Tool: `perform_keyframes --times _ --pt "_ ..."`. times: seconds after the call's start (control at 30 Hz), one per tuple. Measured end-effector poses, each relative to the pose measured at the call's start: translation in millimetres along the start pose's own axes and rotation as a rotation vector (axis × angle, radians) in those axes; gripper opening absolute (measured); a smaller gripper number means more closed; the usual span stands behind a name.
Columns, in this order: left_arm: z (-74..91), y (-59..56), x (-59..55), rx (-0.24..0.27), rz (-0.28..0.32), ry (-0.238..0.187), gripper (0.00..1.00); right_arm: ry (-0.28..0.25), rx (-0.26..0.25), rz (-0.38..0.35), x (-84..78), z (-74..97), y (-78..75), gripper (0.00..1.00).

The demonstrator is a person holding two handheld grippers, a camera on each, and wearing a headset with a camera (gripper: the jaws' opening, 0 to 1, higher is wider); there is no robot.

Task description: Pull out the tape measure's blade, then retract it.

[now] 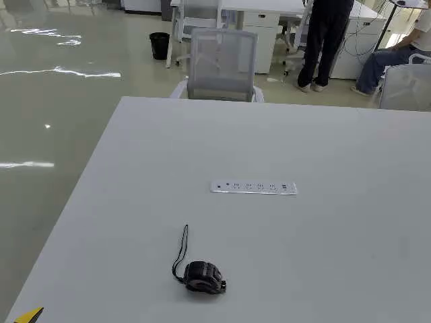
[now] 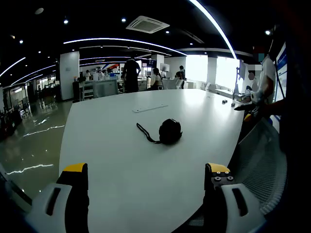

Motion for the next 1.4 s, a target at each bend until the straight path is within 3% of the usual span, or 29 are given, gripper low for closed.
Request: perform_keyframes --times 0.63,1.4 --pt "-4.3 2.5 -7.3 -0.003 0.000 0.009 0.99 -0.003 -0.011 -0.015 -3.0 2.5 -0.1 1.00" --pt "-11.3 -1.8 -4.9 -0.022 -0.003 0.011 0.99 0.006 -0.006 -0.014 -5.8 3.4 -0.5 1.00"
Point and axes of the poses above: the centre of the closed fingertips' face, and the gripper's own axes: z roughly backward along the fingers, y roughly to its left, x roughly out of its top, the point moved 5 cm from there along z, roughly backward along the fingers, and after that the axes turned 6 degrees about -y, right-handed, at the moved point
